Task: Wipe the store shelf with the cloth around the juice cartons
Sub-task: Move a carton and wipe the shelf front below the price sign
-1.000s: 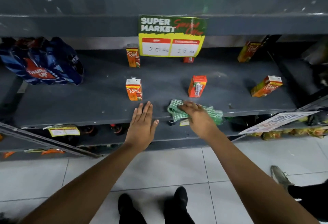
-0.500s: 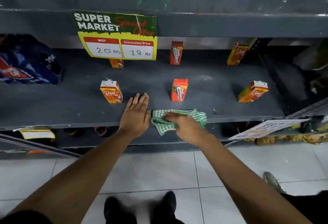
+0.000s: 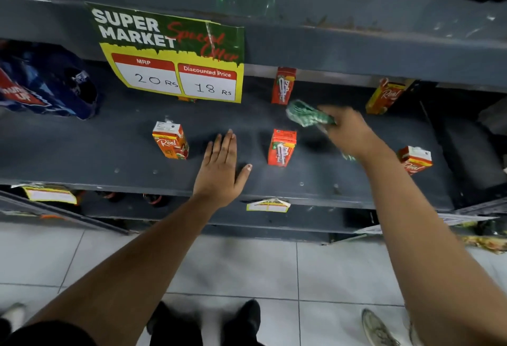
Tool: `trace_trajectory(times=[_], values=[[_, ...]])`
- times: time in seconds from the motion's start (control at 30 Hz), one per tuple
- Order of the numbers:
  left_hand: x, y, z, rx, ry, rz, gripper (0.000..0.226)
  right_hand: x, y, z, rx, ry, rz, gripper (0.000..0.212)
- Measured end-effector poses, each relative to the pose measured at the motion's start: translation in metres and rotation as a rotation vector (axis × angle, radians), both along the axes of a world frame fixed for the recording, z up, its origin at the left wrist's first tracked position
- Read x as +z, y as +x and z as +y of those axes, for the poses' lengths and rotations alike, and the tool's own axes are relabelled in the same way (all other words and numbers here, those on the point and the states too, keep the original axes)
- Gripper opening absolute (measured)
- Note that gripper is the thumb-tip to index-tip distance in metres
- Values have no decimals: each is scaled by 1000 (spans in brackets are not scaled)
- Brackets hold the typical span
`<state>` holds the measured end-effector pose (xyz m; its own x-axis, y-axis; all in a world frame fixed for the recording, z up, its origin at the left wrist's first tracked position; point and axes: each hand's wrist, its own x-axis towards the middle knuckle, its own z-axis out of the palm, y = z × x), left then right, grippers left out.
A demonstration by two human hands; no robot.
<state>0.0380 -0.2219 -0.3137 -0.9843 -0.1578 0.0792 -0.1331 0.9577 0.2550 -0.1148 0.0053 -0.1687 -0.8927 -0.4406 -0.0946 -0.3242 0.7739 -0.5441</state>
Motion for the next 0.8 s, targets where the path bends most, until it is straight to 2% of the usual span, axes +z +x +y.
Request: trace_trajectory(times=[0.13,0.23,0.3,0.33,0.4,0.43,0.57,0.67,0.8], values=[[-2,-3,-1,15,-40,-46,89,-22,-44,-62,358,25,-93,61],[-3,-7,-3,-3,-78,-111,90,-43,-59,-86,521,91,-185,74],[-4,-9,-3,-1,-89,-106,89,-55,-63,-88,604,186,-281,69],[-4,-9,-3,-1,-95,-103,88,-59,-63,-86,615,200,-326,59],[-5,-9,-4,-3,-103,-103,87,-60,-58,-77,586,155,-301,35],[-6,-9,-4,-2,-101,-99,87,-60,-56,-71,563,152,-200,32],[-5,-8,-4,-7,-110,-110,86,-67,-64,-49,455,162,-212,44],[-5,-8,-5,4,-108,-125,87,-65,-60,-33,407,175,-203,41],[-6,-7,-5,3,-94,-115,89,-78,-53,-4,247,34,-340,53]])
